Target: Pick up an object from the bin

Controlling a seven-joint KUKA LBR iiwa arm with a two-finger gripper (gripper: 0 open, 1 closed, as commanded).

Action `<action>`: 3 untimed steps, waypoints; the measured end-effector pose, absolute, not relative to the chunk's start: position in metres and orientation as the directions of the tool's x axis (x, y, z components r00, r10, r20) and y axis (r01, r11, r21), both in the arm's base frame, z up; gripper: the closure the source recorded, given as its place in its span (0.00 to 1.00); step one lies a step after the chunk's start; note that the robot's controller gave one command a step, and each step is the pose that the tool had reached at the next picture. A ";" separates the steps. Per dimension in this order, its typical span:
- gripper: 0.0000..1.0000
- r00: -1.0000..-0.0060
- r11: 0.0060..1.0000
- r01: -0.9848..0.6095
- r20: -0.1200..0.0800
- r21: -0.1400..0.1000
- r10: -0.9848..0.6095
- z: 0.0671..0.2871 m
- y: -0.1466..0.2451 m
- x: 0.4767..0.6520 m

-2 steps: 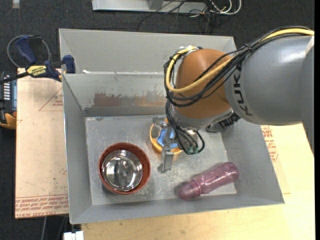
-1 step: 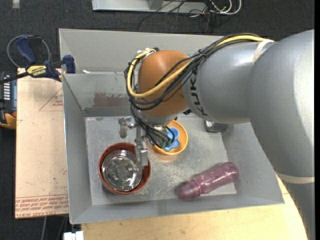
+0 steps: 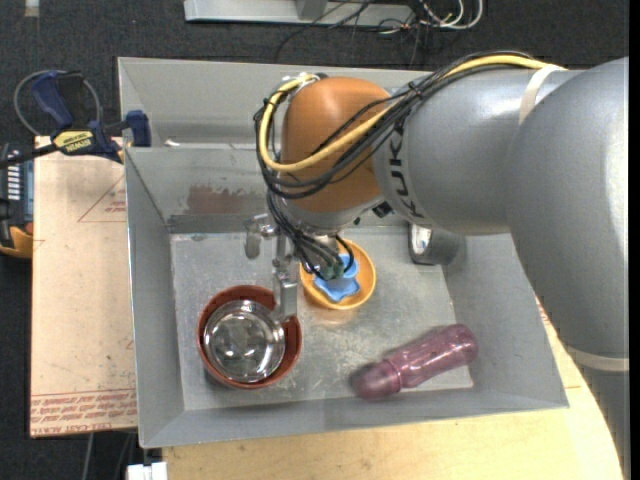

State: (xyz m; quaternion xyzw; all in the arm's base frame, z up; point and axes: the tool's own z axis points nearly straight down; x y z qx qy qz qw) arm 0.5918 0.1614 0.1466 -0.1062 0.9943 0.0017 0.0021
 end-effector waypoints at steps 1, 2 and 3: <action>0.00 -0.848 0.848 -0.530 -0.003 0.005 -0.530 0.124 0.183 0.608; 0.00 -0.827 0.827 -0.562 -0.007 0.004 -0.562 0.071 0.193 0.603; 1.00 -0.678 0.678 -0.735 -0.017 0.001 -0.735 0.074 0.204 0.576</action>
Offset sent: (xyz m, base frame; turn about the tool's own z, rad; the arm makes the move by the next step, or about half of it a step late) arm 0.0105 0.0292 -0.0766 -0.3878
